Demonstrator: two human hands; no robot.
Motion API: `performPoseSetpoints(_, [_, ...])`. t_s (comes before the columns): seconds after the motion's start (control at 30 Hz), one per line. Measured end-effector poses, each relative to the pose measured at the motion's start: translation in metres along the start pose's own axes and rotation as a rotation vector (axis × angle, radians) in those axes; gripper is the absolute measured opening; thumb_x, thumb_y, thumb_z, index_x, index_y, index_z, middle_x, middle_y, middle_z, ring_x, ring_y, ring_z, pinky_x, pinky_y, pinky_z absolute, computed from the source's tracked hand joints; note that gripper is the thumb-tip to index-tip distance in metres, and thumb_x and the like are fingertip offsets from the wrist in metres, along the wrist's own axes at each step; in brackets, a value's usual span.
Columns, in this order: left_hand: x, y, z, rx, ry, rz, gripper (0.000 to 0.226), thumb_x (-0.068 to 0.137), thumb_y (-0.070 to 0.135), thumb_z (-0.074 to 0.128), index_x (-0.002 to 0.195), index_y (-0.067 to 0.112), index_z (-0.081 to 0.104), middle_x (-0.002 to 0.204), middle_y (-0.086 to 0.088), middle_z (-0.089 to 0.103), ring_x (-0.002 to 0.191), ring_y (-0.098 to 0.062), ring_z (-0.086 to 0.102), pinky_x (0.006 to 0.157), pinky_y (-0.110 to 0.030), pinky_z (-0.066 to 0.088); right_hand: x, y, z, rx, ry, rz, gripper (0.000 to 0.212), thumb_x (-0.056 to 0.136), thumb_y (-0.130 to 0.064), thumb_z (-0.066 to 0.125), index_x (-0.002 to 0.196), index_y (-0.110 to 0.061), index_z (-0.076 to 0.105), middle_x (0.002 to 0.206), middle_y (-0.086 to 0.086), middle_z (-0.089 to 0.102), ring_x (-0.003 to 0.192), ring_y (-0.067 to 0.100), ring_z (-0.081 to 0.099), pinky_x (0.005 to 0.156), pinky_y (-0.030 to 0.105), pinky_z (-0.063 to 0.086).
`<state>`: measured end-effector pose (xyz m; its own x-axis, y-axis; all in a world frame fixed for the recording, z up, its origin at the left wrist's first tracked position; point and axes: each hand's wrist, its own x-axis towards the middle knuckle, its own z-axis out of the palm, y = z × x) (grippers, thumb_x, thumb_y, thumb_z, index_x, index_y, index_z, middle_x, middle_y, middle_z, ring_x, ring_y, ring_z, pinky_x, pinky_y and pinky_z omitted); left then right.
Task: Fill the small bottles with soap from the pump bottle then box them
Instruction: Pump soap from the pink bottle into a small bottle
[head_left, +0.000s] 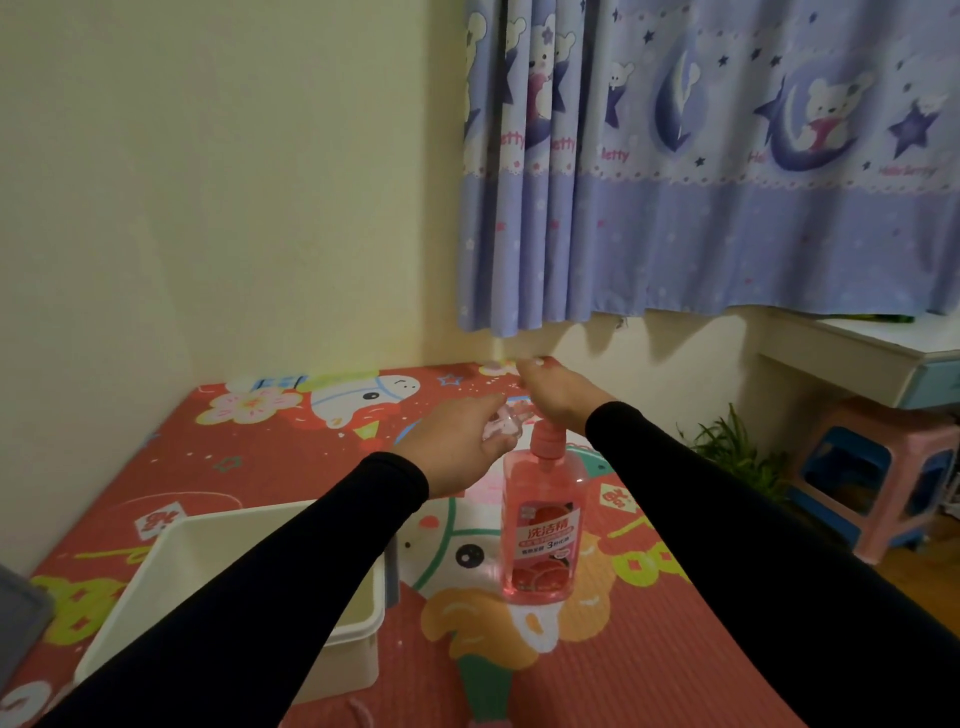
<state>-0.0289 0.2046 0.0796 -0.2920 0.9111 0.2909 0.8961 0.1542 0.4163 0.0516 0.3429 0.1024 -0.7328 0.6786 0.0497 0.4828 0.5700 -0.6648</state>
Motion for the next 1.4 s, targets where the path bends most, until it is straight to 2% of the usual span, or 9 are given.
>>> performPoseSetpoints(0.1, [-0.001, -0.003, 0.008, 0.014, -0.007, -0.016, 0.031, 0.096, 0.036, 0.052, 0.122, 0.02, 0.053, 0.116, 0.002, 0.061, 0.099, -0.018, 0.054, 0.077, -0.029, 0.038, 0.001, 0.007, 0.007, 0.016, 0.023, 0.001, 0.051, 0.103, -0.038, 0.018, 0.103, -0.008, 0.059, 0.102, 0.014, 0.059, 0.098, 0.03, 0.053, 0.095, 0.036, 0.039])
performPoseSetpoints(0.23, [-0.001, -0.001, 0.004, -0.014, -0.039, -0.019, 0.034, 0.096, 0.037, 0.051, 0.126, 0.019, 0.052, 0.121, 0.001, 0.06, 0.11, -0.021, 0.056, 0.089, -0.032, 0.044, -0.001, 0.004, 0.004, 0.009, 0.01, 0.015, 0.037, 0.104, -0.032, 0.02, 0.093, -0.02, 0.053, 0.086, -0.001, 0.049, 0.094, 0.019, 0.041, 0.086, 0.029, 0.03])
performPoseSetpoints(0.37, [-0.001, 0.004, -0.007, -0.032, -0.032, -0.006, 0.034, 0.097, 0.037, 0.05, 0.126, 0.021, 0.052, 0.121, 0.005, 0.056, 0.112, -0.017, 0.054, 0.093, -0.032, 0.043, -0.004, -0.002, -0.008, 0.06, -0.008, 0.025, 0.053, 0.102, -0.037, 0.02, 0.128, -0.004, 0.052, 0.13, 0.014, 0.055, 0.12, 0.028, 0.049, 0.107, 0.04, 0.034])
performPoseSetpoints(0.5, [-0.003, 0.001, 0.001, -0.012, -0.011, -0.002, 0.029, 0.096, 0.036, 0.051, 0.118, 0.018, 0.054, 0.114, 0.002, 0.06, 0.102, -0.019, 0.056, 0.085, -0.032, 0.045, -0.003, 0.001, -0.001, -0.014, -0.011, -0.01, 0.047, 0.104, -0.027, 0.02, 0.13, 0.001, 0.048, 0.124, 0.02, 0.058, 0.115, 0.031, 0.053, 0.103, 0.037, 0.036])
performPoseSetpoints(0.63, [-0.005, 0.001, 0.007, -0.007, -0.015, -0.021, 0.032, 0.097, 0.037, 0.05, 0.125, 0.02, 0.053, 0.118, 0.003, 0.06, 0.102, -0.015, 0.054, 0.081, -0.026, 0.04, -0.002, 0.007, 0.005, -0.023, -0.025, 0.017, 0.053, 0.105, -0.034, 0.018, 0.14, -0.005, 0.044, 0.144, 0.019, 0.047, 0.131, 0.033, 0.044, 0.112, 0.041, 0.03])
performPoseSetpoints(0.83, [-0.005, 0.007, -0.003, -0.029, -0.023, 0.002, 0.038, 0.098, 0.034, 0.05, 0.132, 0.019, 0.049, 0.127, 0.001, 0.057, 0.114, -0.016, 0.053, 0.09, -0.026, 0.04, -0.001, 0.002, -0.004, 0.033, -0.017, 0.02, 0.049, 0.104, -0.032, 0.023, 0.128, 0.0, 0.051, 0.133, 0.018, 0.054, 0.125, 0.031, 0.047, 0.107, 0.038, 0.032])
performPoseSetpoints(1.0, [-0.005, 0.004, -0.001, 0.011, -0.014, -0.004, 0.042, 0.098, 0.035, 0.048, 0.136, 0.017, 0.045, 0.133, -0.002, 0.054, 0.12, -0.02, 0.05, 0.091, -0.027, 0.038, 0.004, 0.004, 0.002, 0.025, -0.041, 0.011, 0.046, 0.105, -0.027, 0.023, 0.138, 0.0, 0.041, 0.139, 0.024, 0.048, 0.127, 0.039, 0.046, 0.109, 0.048, 0.035])
performPoseSetpoints(1.27, [-0.004, 0.002, 0.005, -0.026, -0.04, -0.024, 0.028, 0.098, 0.036, 0.048, 0.121, 0.02, 0.052, 0.124, 0.002, 0.057, 0.112, -0.016, 0.053, 0.084, -0.026, 0.037, 0.003, 0.005, 0.002, 0.062, -0.02, 0.036, 0.061, 0.101, -0.047, 0.022, 0.141, -0.007, 0.044, 0.148, 0.015, 0.043, 0.135, 0.029, 0.042, 0.115, 0.044, 0.027])
performPoseSetpoints(1.4, [-0.003, 0.003, -0.002, -0.023, -0.02, -0.004, 0.041, 0.098, 0.036, 0.048, 0.136, 0.019, 0.044, 0.131, -0.001, 0.054, 0.119, -0.017, 0.051, 0.092, -0.026, 0.038, 0.003, 0.0, -0.004, 0.085, -0.009, 0.051, 0.065, 0.097, -0.053, 0.022, 0.135, -0.007, 0.051, 0.14, 0.013, 0.051, 0.127, 0.027, 0.048, 0.112, 0.045, 0.033])
